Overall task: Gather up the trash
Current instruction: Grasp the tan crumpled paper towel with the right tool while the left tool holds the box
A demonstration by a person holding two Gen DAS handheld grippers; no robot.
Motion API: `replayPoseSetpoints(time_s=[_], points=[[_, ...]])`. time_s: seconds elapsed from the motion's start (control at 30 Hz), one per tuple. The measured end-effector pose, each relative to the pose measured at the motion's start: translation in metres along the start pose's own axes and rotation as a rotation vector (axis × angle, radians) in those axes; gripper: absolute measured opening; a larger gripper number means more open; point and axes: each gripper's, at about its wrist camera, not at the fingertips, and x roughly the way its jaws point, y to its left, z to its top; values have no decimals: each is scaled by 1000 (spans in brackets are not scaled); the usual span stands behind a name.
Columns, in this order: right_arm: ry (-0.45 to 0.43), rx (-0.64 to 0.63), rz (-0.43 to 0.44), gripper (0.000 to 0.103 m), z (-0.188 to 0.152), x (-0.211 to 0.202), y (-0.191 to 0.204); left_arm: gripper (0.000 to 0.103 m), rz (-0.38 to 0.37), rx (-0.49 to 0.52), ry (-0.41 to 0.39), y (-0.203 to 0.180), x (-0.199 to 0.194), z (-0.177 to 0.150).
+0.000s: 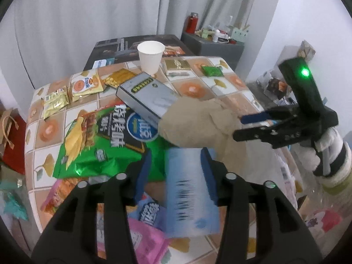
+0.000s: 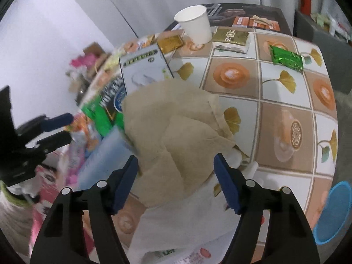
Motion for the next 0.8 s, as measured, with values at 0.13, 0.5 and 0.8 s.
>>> replayPoseSetpoints(time_s=[0.13,0.5,0.8], points=[[32,-16,-44,55,0,7,4,59,26,35,-31,-12,-13,-11],[52,15,-46,17,-7,18,-1,76,203,209,-67,-93,-13,-83],[-69,57,37,5,-9,-27,-2,76,296,189,-125,-111,3,-109]])
